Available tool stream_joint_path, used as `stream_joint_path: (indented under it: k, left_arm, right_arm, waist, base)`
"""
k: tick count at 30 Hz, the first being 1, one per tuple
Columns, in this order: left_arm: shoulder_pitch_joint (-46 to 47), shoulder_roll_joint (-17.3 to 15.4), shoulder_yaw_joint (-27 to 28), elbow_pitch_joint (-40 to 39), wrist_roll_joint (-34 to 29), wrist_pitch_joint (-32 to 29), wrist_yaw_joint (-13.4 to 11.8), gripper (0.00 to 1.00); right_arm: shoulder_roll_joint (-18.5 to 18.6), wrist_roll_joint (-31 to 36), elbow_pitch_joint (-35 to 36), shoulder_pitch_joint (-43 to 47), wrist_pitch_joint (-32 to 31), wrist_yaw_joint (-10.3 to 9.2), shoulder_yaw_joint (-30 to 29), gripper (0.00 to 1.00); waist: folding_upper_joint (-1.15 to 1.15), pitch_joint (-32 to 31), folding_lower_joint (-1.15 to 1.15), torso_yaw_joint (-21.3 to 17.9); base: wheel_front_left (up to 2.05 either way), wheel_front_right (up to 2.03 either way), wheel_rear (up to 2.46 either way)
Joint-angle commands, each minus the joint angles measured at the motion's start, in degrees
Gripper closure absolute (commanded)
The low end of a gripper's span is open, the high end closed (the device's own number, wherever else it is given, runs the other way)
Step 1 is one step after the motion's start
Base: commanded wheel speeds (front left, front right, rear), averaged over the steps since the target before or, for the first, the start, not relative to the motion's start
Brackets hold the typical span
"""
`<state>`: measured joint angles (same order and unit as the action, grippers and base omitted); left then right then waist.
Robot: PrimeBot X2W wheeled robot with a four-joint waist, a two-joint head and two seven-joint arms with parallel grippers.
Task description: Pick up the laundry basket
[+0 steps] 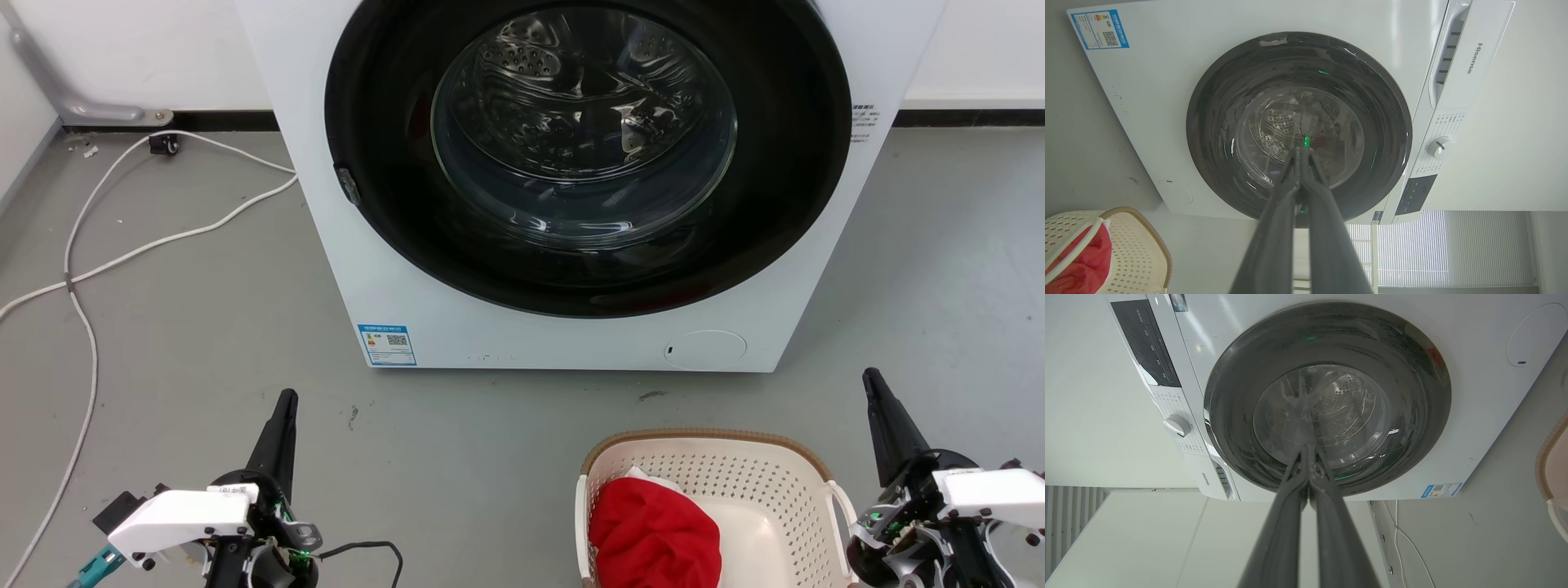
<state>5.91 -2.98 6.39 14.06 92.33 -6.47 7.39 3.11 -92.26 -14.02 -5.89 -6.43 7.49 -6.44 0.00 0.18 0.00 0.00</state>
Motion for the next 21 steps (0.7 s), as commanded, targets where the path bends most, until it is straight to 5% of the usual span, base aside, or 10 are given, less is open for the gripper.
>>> stream_joint_path:
  k: [1, 21]
  left_arm:
    - [0.60, 0.07, 0.23, 0.04, -0.27, -0.17, 0.19, 1.00]
    - [0.61, 0.09, 0.24, 0.04, -0.25, -0.19, 0.19, 1.00]
  right_arm:
    - [-0.26, 0.17, -0.06, -0.68, -0.17, 0.00, -0.06, 1.00]
    - [-0.27, 0.19, -0.06, -0.68, -0.20, 0.00, -0.08, 1.00]
  waist:
    - [0.00, 0.00, 0.00, 0.00]
    - [0.00, 0.00, 0.00, 0.00]
  base:
    - [0.00, 0.00, 0.00]
    - [0.00, 0.00, 0.00]
